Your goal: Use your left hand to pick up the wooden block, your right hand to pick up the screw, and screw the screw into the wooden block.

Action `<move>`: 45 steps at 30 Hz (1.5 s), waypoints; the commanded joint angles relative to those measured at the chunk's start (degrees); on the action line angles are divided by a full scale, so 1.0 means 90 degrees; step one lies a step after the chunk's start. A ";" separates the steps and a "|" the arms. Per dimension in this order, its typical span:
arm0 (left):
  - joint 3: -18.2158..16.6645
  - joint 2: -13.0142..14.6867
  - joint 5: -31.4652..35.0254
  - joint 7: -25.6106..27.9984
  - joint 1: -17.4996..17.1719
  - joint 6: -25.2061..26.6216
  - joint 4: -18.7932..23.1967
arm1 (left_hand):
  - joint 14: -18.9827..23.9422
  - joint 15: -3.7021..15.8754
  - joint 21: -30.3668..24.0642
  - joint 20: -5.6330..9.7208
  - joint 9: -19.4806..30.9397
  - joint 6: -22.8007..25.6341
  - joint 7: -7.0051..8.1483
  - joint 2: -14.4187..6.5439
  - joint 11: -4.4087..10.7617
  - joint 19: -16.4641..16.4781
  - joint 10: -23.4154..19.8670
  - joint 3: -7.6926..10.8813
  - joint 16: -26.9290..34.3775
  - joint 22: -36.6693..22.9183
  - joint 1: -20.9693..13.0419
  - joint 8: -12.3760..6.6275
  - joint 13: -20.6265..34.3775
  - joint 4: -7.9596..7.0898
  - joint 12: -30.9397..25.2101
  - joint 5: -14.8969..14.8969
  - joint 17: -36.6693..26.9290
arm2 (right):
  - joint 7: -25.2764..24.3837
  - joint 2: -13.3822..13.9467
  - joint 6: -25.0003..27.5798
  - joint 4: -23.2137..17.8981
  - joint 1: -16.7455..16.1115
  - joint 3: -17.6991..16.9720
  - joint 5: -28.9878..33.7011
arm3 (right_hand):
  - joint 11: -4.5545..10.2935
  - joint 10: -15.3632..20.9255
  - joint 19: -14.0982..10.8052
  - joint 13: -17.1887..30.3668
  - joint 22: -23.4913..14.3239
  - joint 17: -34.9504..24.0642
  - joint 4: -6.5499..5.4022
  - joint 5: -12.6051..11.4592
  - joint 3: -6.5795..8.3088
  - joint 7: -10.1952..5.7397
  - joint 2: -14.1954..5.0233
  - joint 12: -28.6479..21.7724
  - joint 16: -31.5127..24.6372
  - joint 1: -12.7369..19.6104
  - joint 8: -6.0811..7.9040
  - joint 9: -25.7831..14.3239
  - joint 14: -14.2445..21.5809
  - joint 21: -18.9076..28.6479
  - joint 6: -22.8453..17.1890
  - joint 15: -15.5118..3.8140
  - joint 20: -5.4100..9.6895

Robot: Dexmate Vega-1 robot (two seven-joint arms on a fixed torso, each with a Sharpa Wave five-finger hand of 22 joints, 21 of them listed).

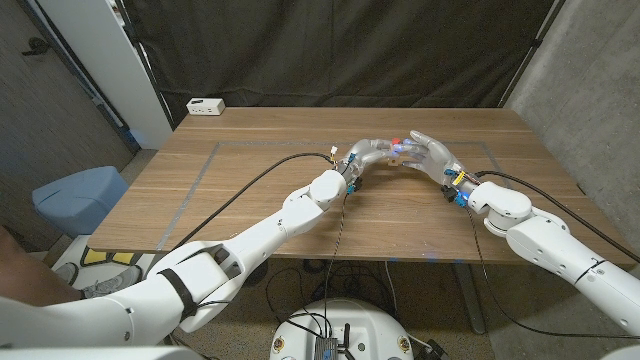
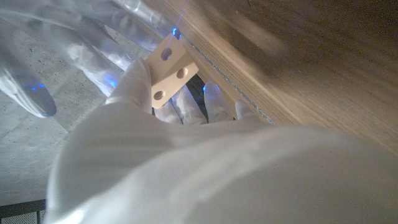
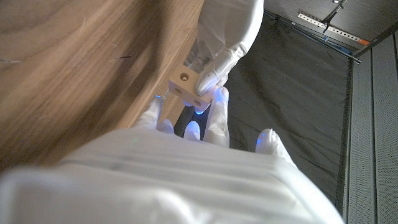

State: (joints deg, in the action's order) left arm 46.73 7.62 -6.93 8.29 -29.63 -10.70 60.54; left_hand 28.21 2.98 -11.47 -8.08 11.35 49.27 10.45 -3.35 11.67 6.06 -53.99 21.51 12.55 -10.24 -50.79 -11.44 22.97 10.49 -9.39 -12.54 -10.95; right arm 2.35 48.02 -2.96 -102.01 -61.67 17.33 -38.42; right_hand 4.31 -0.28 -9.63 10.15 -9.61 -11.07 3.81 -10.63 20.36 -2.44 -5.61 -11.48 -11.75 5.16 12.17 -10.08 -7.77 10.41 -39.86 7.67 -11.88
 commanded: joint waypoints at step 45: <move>0.0008 0.0032 0.0053 0.0050 -0.0022 0.0014 0.0078 | 0.0047 0.0384 -0.0044 -0.0014 0.0032 0.0446 -0.0352 -0.0375 0.0038 0.0040 -0.0101 0.0178 0.0010 -0.0034 0.0148 -0.0037 0.0859 -0.0164 -0.0449 -0.0024 -0.0015 | -0.0034 -0.0019 0.0108 0.0128 0.0111 -0.0033 -0.0036 | -0.0633 -0.0773 0.0017 0.0033 -0.0016 -0.0051 -0.0023 -0.0056 0.0067 -0.0295 0.0119 0.0178 0.0104 -0.0204 -0.0296 -0.0043 -0.0223 -0.0040 0.1486 0.0339 -0.0040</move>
State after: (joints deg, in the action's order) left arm 46.81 7.85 -6.56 8.79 -29.79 -10.59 61.11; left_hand 28.21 2.97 -11.47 -8.08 11.35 49.27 10.45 -3.35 11.62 6.06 -54.04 21.50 12.55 -10.24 -50.79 -11.28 22.97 10.49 -9.39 -12.54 -10.95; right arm 0.21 47.99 -1.99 -101.96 -62.16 16.08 -38.54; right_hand -1.24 -6.29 -10.21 10.27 -9.61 -11.35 3.94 -10.63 20.94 -5.14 -4.39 -9.92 -10.95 3.94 9.71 -10.29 -9.07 10.14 -27.49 10.72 -12.08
